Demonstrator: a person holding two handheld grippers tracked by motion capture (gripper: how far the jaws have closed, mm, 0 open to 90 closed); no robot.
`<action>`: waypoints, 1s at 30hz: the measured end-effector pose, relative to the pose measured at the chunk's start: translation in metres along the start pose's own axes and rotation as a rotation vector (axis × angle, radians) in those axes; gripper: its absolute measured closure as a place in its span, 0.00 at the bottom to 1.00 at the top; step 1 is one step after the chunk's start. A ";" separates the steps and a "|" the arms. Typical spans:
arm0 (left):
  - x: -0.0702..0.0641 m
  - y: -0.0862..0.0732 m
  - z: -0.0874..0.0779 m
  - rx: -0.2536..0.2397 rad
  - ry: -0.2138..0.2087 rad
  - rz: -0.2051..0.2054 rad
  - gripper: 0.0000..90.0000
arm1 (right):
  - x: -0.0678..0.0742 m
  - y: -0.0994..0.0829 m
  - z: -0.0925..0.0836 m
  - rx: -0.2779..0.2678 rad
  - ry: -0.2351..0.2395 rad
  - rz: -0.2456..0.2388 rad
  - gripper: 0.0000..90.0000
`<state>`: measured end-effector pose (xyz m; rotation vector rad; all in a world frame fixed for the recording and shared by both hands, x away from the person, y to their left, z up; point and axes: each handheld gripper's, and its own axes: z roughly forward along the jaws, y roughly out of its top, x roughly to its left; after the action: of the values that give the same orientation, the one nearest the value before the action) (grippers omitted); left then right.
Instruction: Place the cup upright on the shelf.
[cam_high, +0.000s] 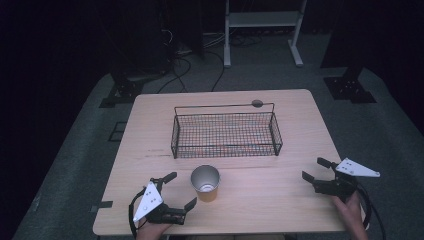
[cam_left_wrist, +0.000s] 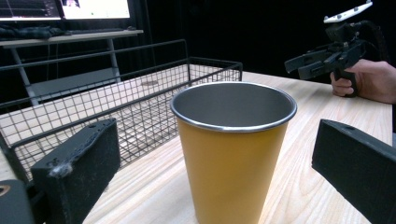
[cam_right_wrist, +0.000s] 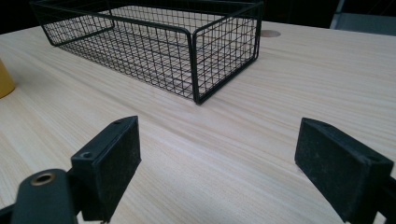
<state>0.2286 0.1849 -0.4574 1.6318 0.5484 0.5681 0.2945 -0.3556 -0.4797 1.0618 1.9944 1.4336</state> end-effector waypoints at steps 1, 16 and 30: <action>0.000 -0.001 0.001 0.003 -0.002 -0.003 0.01 | 0.000 0.000 0.000 0.000 0.000 0.000 0.15; -0.012 -0.003 0.032 0.057 -0.067 0.014 0.01 | 0.000 0.000 0.000 -0.002 0.004 0.000 0.15; -0.008 -0.006 0.051 0.081 -0.038 0.003 0.01 | 0.000 0.000 0.000 -0.003 0.009 -0.003 0.15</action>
<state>0.2550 0.1423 -0.4702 1.7168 0.5465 0.5220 0.2938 -0.3557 -0.4797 1.0520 1.9984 1.4424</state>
